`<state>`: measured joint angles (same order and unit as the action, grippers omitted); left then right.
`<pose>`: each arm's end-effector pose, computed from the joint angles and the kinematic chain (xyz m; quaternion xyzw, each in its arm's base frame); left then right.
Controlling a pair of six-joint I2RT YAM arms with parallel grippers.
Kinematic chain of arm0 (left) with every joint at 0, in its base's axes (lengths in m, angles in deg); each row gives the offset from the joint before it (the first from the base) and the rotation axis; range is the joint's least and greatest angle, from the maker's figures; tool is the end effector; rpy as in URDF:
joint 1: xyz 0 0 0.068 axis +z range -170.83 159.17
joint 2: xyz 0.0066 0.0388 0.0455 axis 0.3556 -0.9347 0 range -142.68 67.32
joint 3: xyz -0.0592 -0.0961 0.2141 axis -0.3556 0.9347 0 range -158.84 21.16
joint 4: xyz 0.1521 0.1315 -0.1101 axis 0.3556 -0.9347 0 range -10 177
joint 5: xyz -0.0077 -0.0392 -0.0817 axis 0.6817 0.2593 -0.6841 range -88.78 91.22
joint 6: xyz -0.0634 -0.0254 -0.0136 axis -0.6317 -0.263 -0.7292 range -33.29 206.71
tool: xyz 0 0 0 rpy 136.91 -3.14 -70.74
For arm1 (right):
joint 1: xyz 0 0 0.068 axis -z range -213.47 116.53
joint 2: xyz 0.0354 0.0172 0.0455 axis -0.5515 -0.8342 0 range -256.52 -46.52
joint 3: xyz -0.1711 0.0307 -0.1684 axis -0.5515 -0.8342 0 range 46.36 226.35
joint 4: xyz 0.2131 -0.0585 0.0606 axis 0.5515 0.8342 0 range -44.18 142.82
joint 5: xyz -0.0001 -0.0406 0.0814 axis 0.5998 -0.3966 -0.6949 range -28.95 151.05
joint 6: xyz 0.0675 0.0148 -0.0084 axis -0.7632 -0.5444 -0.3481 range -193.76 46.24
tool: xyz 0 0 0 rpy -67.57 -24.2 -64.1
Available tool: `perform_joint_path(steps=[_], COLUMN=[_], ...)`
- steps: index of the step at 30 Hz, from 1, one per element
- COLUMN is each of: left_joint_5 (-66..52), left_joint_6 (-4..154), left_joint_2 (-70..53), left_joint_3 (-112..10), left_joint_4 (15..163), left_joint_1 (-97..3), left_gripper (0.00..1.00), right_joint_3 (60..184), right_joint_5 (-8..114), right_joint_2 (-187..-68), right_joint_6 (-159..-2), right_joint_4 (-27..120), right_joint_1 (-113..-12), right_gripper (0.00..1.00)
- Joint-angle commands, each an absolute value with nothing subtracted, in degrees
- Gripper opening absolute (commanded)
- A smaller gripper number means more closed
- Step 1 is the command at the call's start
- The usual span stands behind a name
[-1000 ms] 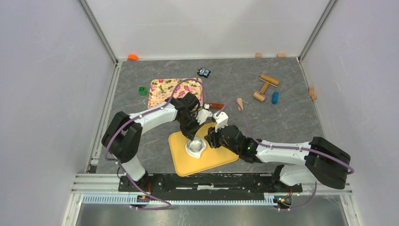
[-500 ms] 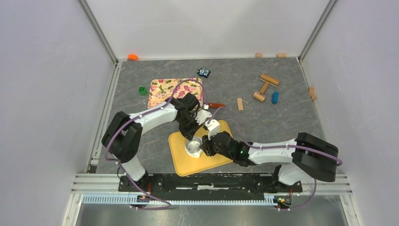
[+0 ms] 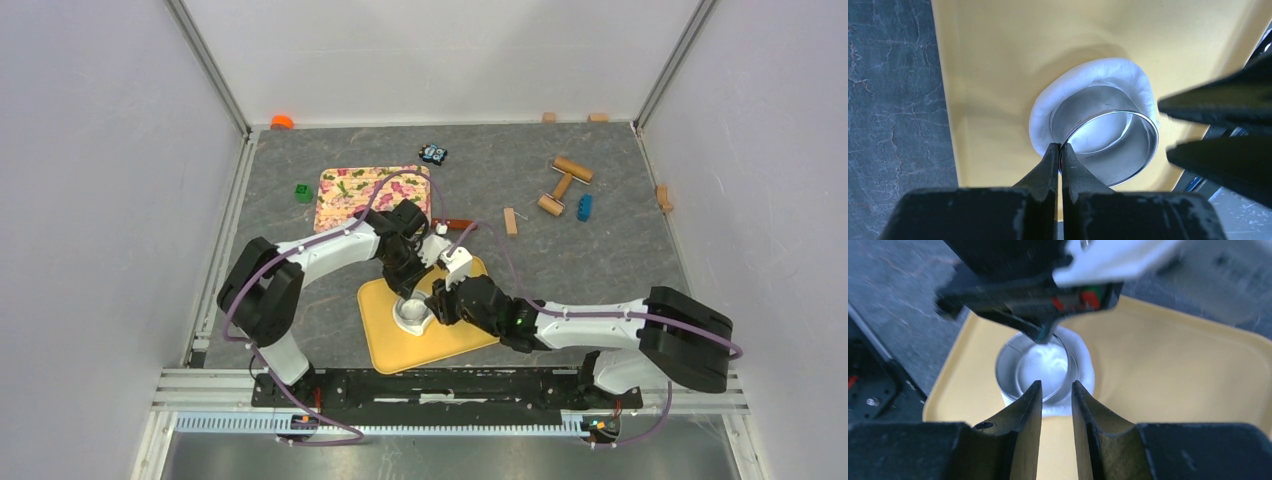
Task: Roll out the dumpling wrappers from the dough
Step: Press the dumpling wrapper on the work surface.
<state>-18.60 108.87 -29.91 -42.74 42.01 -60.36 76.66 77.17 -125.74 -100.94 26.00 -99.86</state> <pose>0.2065 -0.1952 0.1536 0.5175 0.8324 -0.1843 0.0732 0.1235 0.2431 0.1600 -0.2195 0.8279 0.2829 0.4318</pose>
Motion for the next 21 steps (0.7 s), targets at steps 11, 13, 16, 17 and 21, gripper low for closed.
perform_joint_path(steps=[11, 13, 16, 17, 21], left_joint_5=[-17.01, -17.26, -18.21, -18.67, -20.23], left_joint_6=[107.19, 107.19, 107.19, 107.19, 107.36], left_joint_2=[-29.44, -29.57, -29.88, -29.86, -29.36], left_joint_3=[-41.91, -41.69, -41.60, -41.47, -40.99], left_joint_4=[44.17, 44.46, 44.48, 44.46, 44.16], left_joint_1=[-61.88, -61.87, -61.87, -61.87, -60.91], left_gripper=[0.02, 0.02, 0.02, 0.02, 0.11], right_joint_3=[80.38, 80.52, 80.99, 80.92, 80.11], right_joint_5=[79.35, 78.79, 78.64, 78.92, 82.39], right_joint_2=[-132.30, -134.25, -136.81, -137.23, -137.65], right_joint_6=[-100.55, -100.75, -101.22, -101.22, -101.07], right_joint_4=[21.98, 21.98, 23.66, 24.34, 28.62], right_joint_1=[-100.54, -100.61, -100.71, -100.77, -101.35], right_gripper=[0.31, 0.26, 0.14, 0.11, 0.00])
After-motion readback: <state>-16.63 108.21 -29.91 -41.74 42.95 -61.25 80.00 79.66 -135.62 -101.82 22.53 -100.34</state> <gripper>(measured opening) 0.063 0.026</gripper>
